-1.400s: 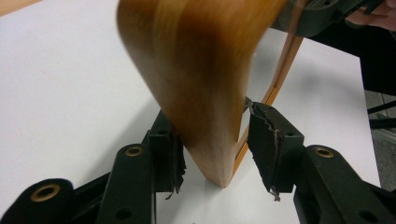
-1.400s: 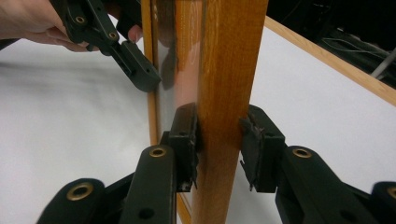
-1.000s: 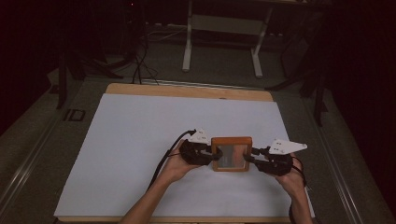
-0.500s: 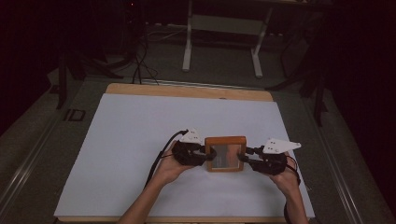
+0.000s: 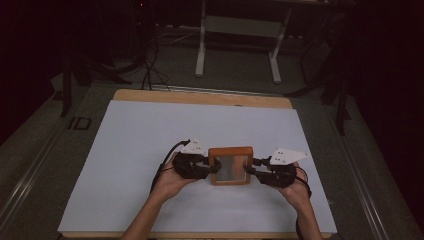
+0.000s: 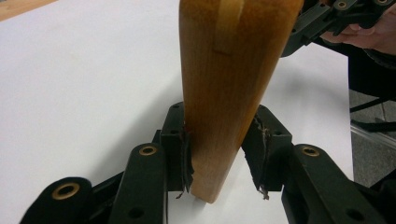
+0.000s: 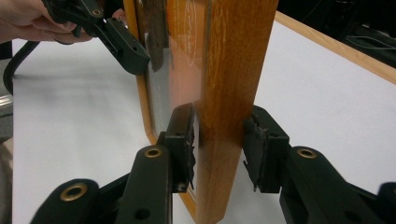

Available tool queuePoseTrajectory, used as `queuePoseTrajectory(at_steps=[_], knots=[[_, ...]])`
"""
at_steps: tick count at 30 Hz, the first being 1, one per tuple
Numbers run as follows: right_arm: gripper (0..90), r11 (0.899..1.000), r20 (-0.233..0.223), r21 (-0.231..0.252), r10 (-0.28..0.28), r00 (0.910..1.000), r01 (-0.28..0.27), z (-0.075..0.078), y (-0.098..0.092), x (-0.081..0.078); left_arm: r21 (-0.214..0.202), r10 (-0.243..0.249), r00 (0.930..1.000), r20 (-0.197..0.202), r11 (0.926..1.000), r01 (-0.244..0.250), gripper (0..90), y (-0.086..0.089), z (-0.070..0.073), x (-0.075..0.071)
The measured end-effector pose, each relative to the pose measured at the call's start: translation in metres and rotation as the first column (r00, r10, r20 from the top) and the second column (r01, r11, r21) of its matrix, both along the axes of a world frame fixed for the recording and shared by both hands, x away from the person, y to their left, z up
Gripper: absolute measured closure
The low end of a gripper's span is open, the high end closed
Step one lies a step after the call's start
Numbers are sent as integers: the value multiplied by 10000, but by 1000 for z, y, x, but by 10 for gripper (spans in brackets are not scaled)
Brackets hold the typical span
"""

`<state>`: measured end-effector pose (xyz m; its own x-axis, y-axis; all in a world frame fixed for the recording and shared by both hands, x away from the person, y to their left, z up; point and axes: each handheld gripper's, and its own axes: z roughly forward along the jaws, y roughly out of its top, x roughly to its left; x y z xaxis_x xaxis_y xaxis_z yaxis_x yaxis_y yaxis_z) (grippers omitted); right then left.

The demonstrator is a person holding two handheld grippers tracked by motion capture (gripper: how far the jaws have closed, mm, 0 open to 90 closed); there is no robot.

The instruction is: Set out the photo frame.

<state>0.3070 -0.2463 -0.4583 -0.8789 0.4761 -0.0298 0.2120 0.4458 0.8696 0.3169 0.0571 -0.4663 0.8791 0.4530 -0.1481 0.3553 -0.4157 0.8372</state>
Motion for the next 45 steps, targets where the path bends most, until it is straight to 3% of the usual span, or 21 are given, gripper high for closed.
queuePoseTrajectory(at_steps=[14, 23, 35, 42, 45], knots=[[647, 9983, -420, 586, -34, 9991, 58, -5, 21, 1, -408, 428, 9989, -193, 9982, -435, 622, 24, 3, -4], [641, 9971, -771, 715, -220, 9968, 275, -9, 34, 2, -771, 690, 9968, -412, 9944, -720, 621, 37, 4, -5], [639, 9953, -1398, 876, -292, 9897, 418, -21, 48, 6, -1087, 1042, 9908, -859, 9876, -1132, 621, 54, -7, -4], [651, 9939, -1432, 997, -329, 9891, 475, -23, 55, 8, -1427, 1206, 9857, -1176, 9802, -1369, 602, 62, -17, 1], [652, 9934, -1506, 1022, -358, 9879, 516, -23, 55, 10, -1432, 1265, 9856, -1125, 9794, -1421, 603, 61, -18, 2]])
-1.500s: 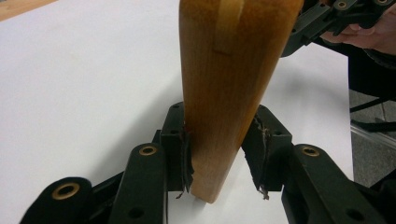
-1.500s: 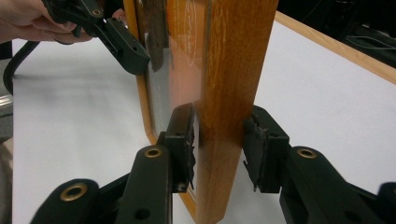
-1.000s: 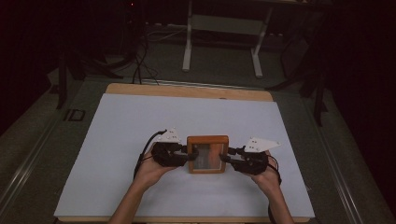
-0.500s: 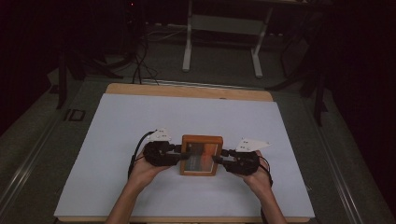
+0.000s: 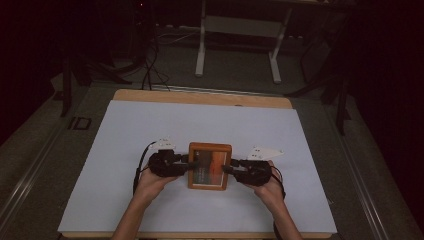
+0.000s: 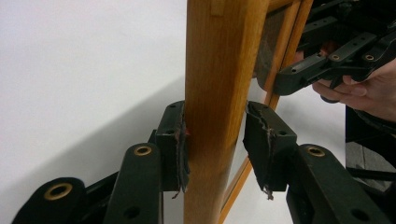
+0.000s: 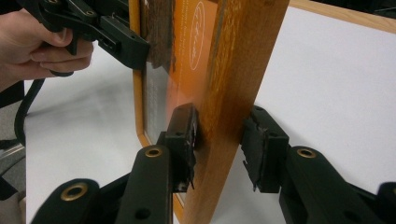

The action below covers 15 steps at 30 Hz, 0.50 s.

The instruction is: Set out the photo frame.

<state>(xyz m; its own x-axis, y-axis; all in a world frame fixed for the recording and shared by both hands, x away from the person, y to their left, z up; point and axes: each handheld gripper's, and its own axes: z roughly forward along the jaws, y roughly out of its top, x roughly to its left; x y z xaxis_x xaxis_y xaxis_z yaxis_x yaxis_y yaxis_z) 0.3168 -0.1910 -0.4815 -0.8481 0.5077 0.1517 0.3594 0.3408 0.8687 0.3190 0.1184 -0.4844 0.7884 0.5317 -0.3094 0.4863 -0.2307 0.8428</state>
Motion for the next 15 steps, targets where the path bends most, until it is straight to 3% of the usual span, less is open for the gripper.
queuePoseTrajectory(at_steps=[8, 15], knots=[[646, 9993, -208, 234, -283, 9994, 288, -6, 0, 7, 157, 442, 9990, -36, 9989, -442, 602, -2, -3, 4], [642, 9983, -351, 327, -472, 9983, 483, -7, 0, 10, 174, 486, 9988, -95, 9987, -485, 607, -2, -3, 5]])
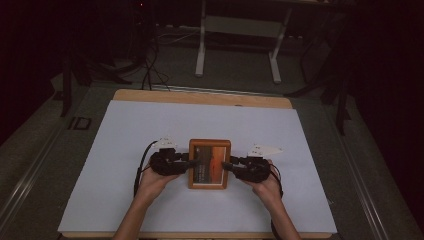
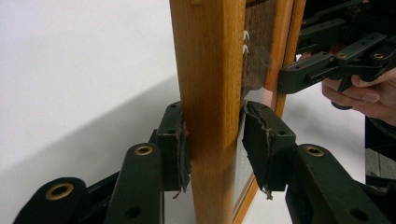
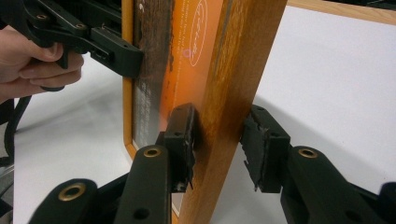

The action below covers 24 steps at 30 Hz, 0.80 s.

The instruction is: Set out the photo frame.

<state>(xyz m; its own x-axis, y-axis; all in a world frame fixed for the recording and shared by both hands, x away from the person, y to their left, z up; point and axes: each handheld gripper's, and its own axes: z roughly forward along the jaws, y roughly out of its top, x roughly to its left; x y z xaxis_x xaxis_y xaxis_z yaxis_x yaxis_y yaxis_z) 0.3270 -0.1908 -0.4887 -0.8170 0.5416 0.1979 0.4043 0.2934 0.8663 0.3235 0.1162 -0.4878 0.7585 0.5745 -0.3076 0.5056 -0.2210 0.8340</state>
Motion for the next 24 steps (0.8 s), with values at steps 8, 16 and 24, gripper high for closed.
queuePoseTrajectory(at_steps=[8, 16, 24], knots=[[647, 9999, 35, -103, -53, 10000, 54, 0, 0, -2, -11, -11, 10000, -1, 10000, 11, 606, 0, 0, 1], [650, 9999, 14, -94, -36, 10000, 36, -1, -1, -3, 66, 61, 10000, 44, 10000, -61, 598, -1, 1, 0], [595, 9998, -13, -110, 159, 9999, -159, -1, -4, -2, 103, 348, 9992, -191, 9993, -346, 509, 1, 0, 2]])
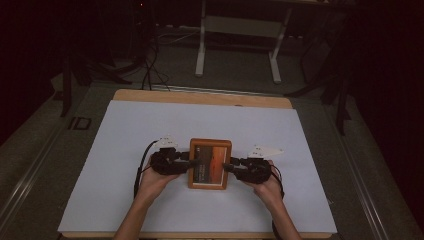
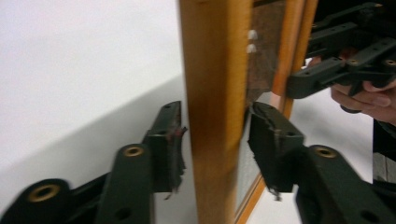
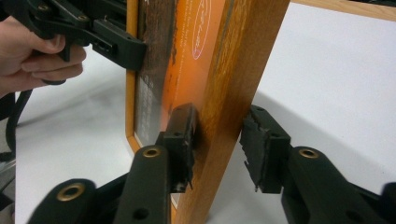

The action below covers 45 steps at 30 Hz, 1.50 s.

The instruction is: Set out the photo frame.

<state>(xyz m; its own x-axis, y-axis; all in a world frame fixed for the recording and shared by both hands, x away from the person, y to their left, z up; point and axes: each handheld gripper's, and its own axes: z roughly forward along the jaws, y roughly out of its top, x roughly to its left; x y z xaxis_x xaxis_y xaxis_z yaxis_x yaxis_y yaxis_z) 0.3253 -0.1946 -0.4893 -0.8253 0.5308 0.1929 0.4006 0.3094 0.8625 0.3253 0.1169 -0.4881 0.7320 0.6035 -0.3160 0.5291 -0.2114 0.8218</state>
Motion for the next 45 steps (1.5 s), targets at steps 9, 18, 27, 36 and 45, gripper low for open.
queuePoseTrajectory(at_steps=[9, 18, 27, 36, 45], knots=[[472, 9998, 22, 185, 59, 10000, -59, 9, -15, -1, -233, -62, 10000, -40, 9997, 61, 472, 11, 4, -3], [444, 10000, 190, 36, -7, 9998, 6, 22, -38, -3, -332, 343, 9991, 254, 9989, -334, 463, 30, 23, -13], [425, 9972, 117, -52, -740, 9972, 741, 27, -62, 0, -869, 1203, 9926, 170, 9892, -1184, 452, 61, 27, -14], [411, 9838, -161, -181, -1789, 9837, 1786, 21, -88, 6, -1641, 2033, 9787, -279, 9649, -2051, 441, 91, 22, -15], [389, 9695, -671, -545, -2423, 9679, 2389, 0, -100, 14, -1170, 2659, 9623, -563, 9555, -2709, 443, 105, 10, -11]])
